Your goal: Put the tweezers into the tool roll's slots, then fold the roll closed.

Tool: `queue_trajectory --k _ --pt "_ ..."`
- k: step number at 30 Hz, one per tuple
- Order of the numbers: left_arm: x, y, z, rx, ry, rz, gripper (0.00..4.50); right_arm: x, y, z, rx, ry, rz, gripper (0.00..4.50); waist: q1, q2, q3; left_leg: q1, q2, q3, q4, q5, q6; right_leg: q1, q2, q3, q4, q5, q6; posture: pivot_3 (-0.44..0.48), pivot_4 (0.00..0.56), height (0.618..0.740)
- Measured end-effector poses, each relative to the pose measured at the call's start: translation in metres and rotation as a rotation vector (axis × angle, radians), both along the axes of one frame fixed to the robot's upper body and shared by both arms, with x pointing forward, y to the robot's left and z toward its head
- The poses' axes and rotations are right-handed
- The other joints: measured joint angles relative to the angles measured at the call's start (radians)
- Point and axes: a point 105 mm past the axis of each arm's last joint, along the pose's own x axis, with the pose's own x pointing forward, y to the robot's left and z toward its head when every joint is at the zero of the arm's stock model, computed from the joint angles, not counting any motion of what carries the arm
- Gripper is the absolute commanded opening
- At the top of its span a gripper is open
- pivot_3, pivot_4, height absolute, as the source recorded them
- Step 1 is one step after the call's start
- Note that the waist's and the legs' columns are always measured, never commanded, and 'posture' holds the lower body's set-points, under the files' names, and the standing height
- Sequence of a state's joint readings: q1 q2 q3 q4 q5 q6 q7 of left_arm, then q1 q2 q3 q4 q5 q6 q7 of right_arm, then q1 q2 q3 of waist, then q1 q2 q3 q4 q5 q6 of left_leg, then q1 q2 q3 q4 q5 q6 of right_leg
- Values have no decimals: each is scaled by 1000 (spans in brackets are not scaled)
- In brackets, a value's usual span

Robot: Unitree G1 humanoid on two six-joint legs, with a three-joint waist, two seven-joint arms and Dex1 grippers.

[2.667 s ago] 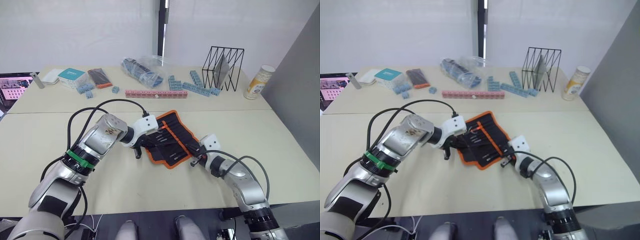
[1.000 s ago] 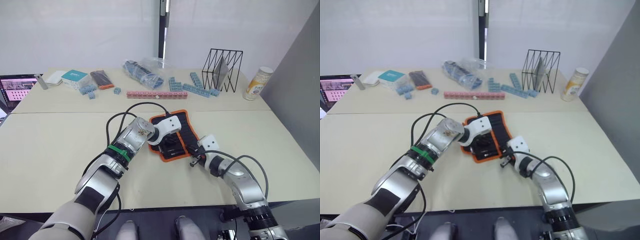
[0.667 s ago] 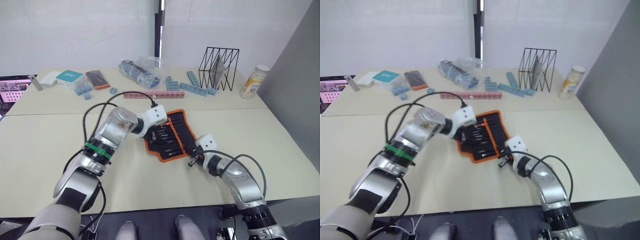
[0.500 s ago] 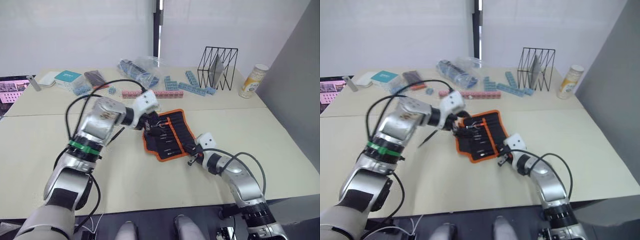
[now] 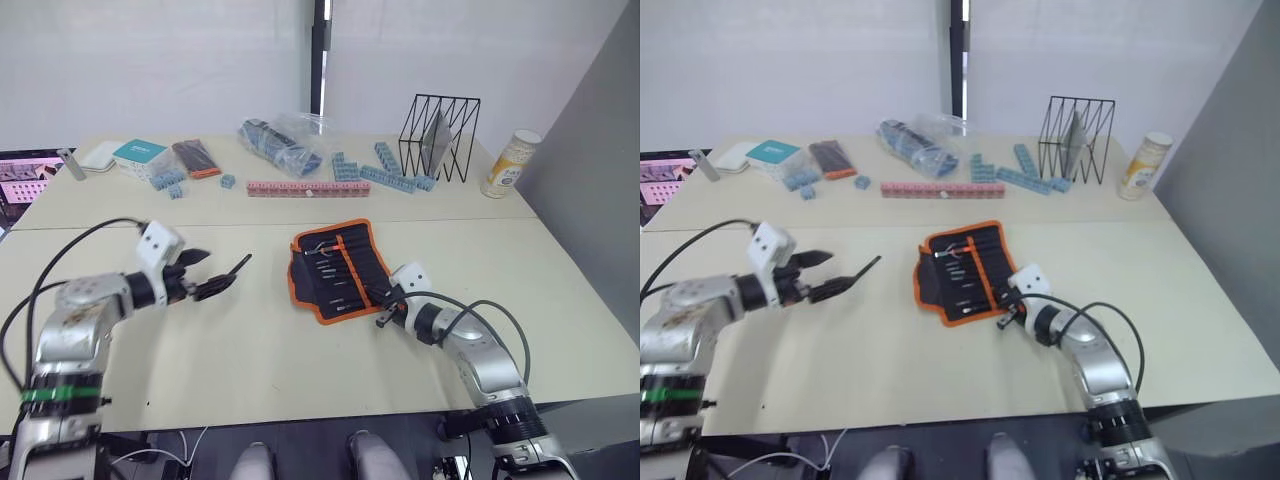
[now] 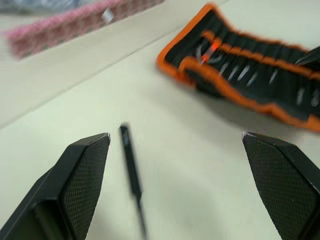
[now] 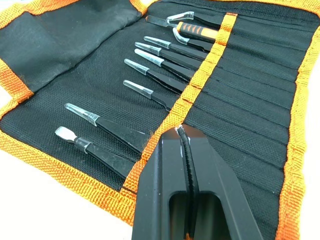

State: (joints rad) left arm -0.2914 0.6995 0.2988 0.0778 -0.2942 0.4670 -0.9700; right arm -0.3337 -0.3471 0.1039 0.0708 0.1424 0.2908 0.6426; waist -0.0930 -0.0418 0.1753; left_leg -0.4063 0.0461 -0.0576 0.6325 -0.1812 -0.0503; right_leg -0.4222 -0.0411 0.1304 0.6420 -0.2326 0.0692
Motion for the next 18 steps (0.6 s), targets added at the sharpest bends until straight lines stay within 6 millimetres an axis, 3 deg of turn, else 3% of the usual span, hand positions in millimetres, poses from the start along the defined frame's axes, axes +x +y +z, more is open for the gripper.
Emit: queue_trajectory --k 5,7,12,18 --pt "-28 52 -15 -9 -41 212 4486 0 0 -2 -2 10 16 0 -2 0 0 2 1 0 0 0 0 0 0 -2 0 -1 -2 0 150 737" --pt "-39 64 -23 -15 -40 265 4486 0 -1 -2 -3 12 20 0 -2 0 0 2 2 1 -1 0 0 0 0 -2 0 -2 -4 0 150 737" --pt "-60 73 -45 -44 7 324 4486 2 0 -2 -3 8 28 0 -2 -2 0 2 2 1 -1 0 0 0 0 -3 1 -5 -9 0 150 737" --pt "-73 80 -54 -36 16 368 4486 3 2 -2 -4 11 53 0 -3 -2 0 3 3 2 -1 0 0 0 0 -3 1 -5 -10 0 150 737"
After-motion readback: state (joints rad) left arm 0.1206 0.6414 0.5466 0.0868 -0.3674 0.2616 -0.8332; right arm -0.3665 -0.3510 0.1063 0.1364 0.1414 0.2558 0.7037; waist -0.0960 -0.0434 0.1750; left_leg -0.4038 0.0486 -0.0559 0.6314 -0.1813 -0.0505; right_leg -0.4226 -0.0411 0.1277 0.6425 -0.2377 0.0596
